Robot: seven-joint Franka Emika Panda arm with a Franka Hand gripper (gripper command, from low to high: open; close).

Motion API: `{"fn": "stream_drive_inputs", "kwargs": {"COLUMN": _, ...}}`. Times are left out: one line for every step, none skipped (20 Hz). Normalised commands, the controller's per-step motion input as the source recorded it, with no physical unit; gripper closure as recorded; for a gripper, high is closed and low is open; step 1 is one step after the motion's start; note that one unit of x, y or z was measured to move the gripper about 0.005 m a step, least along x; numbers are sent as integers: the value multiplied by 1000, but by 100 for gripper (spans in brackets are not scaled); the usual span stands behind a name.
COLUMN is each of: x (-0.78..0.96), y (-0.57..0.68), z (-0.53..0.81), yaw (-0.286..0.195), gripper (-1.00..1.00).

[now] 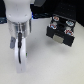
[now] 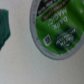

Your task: Open the kcup holder, insert the kcup into the holder, and close the kcup holder

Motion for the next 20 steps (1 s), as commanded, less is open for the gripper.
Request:
{"fn": "stream_drive_inputs", "kwargs": {"x": -113, "y": -114, "z": -102, "yaw": -144, "gripper": -100}}
{"fn": "stream_drive_inputs", "kwargs": {"x": -105, "y": -119, "z": -99, "yaw": -143, "gripper": -100}}
{"fn": "stream_drive_inputs", "kwargs": {"x": -102, "y": -116, "z": -88, "yaw": -142, "gripper": -100}}
{"fn": "stream_drive_inputs", "kwargs": {"x": -55, "y": -125, "z": -151, "yaw": -182, "gripper": -100}}
{"fn": "stream_drive_inputs", "kwargs": {"x": -56, "y": -86, "z": -130, "yaw": -162, "gripper": -100}}
{"fn": "stream_drive_inputs", "kwargs": {"x": -67, "y": -90, "z": -118, "yaw": -152, "gripper": -100}}
{"fn": "stream_drive_inputs", "kwargs": {"x": -81, "y": -92, "z": -94, "yaw": -147, "gripper": -100}}
{"fn": "stream_drive_inputs", "kwargs": {"x": -77, "y": -93, "z": -55, "yaw": -141, "gripper": -100}}
{"fn": "stream_drive_inputs", "kwargs": {"x": -106, "y": -60, "z": -22, "yaw": -123, "gripper": 100}}
{"fn": "stream_drive_inputs", "kwargs": {"x": -108, "y": -52, "z": -15, "yaw": -118, "gripper": 100}}
{"fn": "stream_drive_inputs", "kwargs": {"x": -95, "y": -44, "z": -10, "yaw": -106, "gripper": 100}}
{"fn": "stream_drive_inputs", "kwargs": {"x": -99, "y": -45, "z": -12, "yaw": -105, "gripper": 100}}
{"fn": "stream_drive_inputs", "kwargs": {"x": -82, "y": -41, "z": -10, "yaw": -96, "gripper": 100}}
{"fn": "stream_drive_inputs", "kwargs": {"x": -109, "y": -134, "z": -104, "yaw": -157, "gripper": -100}}
{"fn": "stream_drive_inputs", "kwargs": {"x": -90, "y": -53, "z": 53, "yaw": -86, "gripper": 100}}
{"fn": "stream_drive_inputs", "kwargs": {"x": -114, "y": -68, "z": -15, "yaw": -102, "gripper": 100}}
{"fn": "stream_drive_inputs", "kwargs": {"x": -91, "y": -53, "z": -13, "yaw": -93, "gripper": 100}}
{"fn": "stream_drive_inputs", "kwargs": {"x": -86, "y": -50, "z": -12, "yaw": -92, "gripper": 100}}
{"fn": "stream_drive_inputs", "kwargs": {"x": -81, "y": -44, "z": -7, "yaw": -88, "gripper": 100}}
{"fn": "stream_drive_inputs", "kwargs": {"x": -79, "y": -45, "z": -15, "yaw": -82, "gripper": 100}}
